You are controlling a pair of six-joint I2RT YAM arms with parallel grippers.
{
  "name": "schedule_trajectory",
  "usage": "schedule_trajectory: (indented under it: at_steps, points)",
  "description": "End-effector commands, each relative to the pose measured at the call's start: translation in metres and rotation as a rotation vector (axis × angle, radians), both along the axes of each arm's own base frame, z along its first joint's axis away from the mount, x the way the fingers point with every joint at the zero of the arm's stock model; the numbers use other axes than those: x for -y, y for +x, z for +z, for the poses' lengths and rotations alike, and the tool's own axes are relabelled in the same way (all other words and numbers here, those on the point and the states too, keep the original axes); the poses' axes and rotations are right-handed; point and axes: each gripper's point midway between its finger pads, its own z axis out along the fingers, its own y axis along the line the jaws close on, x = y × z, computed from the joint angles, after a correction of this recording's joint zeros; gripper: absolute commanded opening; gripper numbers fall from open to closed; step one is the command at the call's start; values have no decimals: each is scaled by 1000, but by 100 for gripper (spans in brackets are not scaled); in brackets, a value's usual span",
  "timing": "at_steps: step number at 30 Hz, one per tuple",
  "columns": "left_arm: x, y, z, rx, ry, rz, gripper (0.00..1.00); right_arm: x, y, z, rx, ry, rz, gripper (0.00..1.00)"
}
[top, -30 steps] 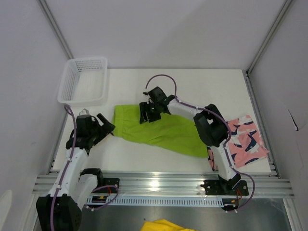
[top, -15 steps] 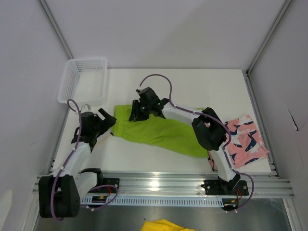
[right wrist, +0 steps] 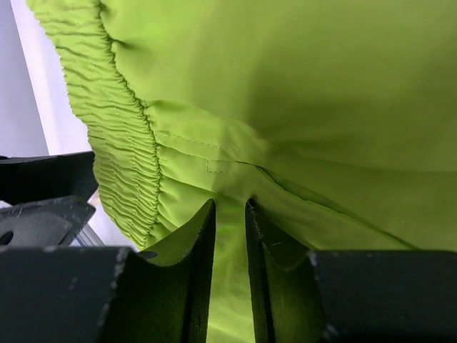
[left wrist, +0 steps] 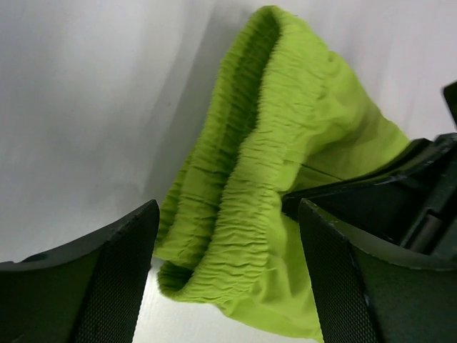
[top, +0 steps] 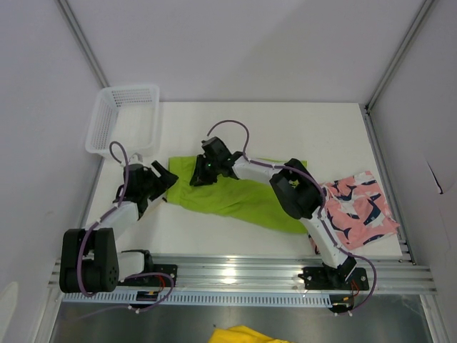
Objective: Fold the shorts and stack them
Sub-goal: Fold the shorts
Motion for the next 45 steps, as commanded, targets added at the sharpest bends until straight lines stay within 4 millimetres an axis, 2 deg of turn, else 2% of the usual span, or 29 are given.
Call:
schedule_trajectory:
  at_steps: [1, 3, 5, 12, 16, 18, 22, 25, 27, 30, 34, 37, 41, 45]
  points:
    - [17, 7, 13, 85, -44, -73, 79, -26, -7, 16, 10, 68, 28, 26]
    - [22, 3, 15, 93, -50, -85, 77, -31, -12, 18, 9, 78, 37, 26]
    - [36, -3, 17, 106, -39, -116, 75, -36, -14, 19, 2, 90, 40, 26]
    - [38, -11, 12, 66, 8, -106, 75, -49, -24, 33, 12, 130, 66, 26]
    - [32, -12, 8, 22, 41, -90, 76, -39, -20, 31, 11, 94, 51, 26]
    - [27, -7, 17, 28, 64, -73, 77, -33, -16, 31, 16, 84, 38, 25]
    - [24, -17, 16, -6, 69, -63, 80, -17, -8, 36, 54, 46, 20, 26]
    - [22, -25, 11, -17, 57, -50, 83, -15, 0, 40, 67, 53, 12, 26]
    - [16, -23, 16, 7, 49, -25, 87, -15, 4, 34, 68, 38, 13, 26]
    - [10, -27, 15, 8, 14, -27, 94, -13, 7, 13, 39, -20, 11, 27]
    - [-1, -33, 8, -16, -33, -9, 96, 4, 1, -19, -23, -124, 1, 26]
    - [-6, -40, 1, -41, -47, 3, 98, 23, -5, -31, -16, -225, 12, 27]
    - [1, -48, -9, -89, -87, -19, 98, 40, -10, -38, 0, -302, 45, 27]
    - [13, -52, -18, -122, -142, -64, 98, 46, -13, -43, -3, -321, 76, 27]
